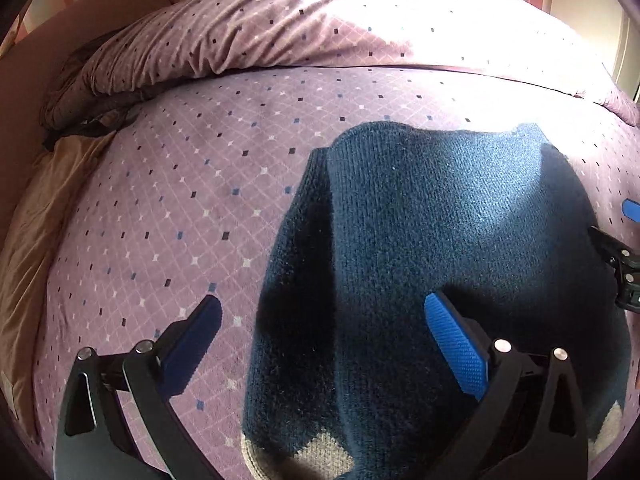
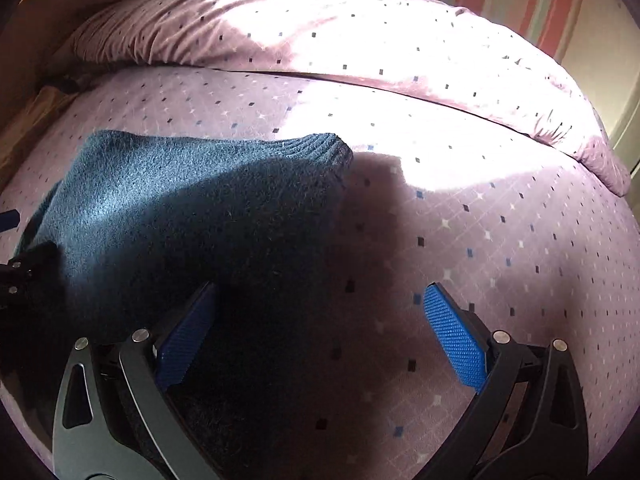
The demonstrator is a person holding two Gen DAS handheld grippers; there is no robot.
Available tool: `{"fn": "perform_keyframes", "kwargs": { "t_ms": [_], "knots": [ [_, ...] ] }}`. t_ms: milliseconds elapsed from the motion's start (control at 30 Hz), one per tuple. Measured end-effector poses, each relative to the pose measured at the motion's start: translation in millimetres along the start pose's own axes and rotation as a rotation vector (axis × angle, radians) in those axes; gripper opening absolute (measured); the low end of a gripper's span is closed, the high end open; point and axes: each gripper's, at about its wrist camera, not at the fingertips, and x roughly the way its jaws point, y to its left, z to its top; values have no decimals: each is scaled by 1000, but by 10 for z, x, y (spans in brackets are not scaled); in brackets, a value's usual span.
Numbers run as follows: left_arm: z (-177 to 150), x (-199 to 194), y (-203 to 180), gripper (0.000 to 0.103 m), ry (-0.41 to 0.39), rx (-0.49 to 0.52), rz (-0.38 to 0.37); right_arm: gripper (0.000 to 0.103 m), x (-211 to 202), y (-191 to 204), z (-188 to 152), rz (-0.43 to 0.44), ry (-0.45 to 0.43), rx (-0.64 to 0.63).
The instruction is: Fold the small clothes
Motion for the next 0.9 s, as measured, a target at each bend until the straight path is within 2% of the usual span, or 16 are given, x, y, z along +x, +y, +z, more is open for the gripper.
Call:
{"fn": "perform_keyframes", "kwargs": {
  "t_ms": [100, 200, 333, 467, 533, 633, 700, 767, 867, 900],
  "knots": [
    [-106, -112, 73, 102, -63, -34, -20, 100, -202, -17, -35, 1, -53, -1],
    [-295, -330, 236, 101, -92, -122, -79, 100, -507, -167, -252, 132, -100, 101],
    [-626, -572, 300, 101, -106, -151, -114, 100, -838, -222, -618, 199, -128, 168],
    [-857, -672, 334, 101, -85, -231, -206, 100, -883, -89, -903, 250, -81, 175],
    [-950, -689, 283, 101, -71, -242, -220, 100, -813, -48, -1001, 297, -42, 218],
    [-1082, -521, 212, 101, 1, -274, -277, 100, -657, 27, -1072, 341, 20, 255],
    [-1123, -441, 228, 102, 10, -315, -318, 100, -556, 86, -1093, 369, 58, 271],
    [-1110, -431, 207, 102, 2, -306, -318, 99, -487, 126, -1099, 404, 75, 290],
    [-1081, -458, 83, 102, -10, -251, -288, 72, -424, 171, -1084, 496, 90, 308],
    [-1075, -465, 26, 101, -12, -233, -281, 71, -422, 168, -1081, 495, 93, 316]
  ]
}}
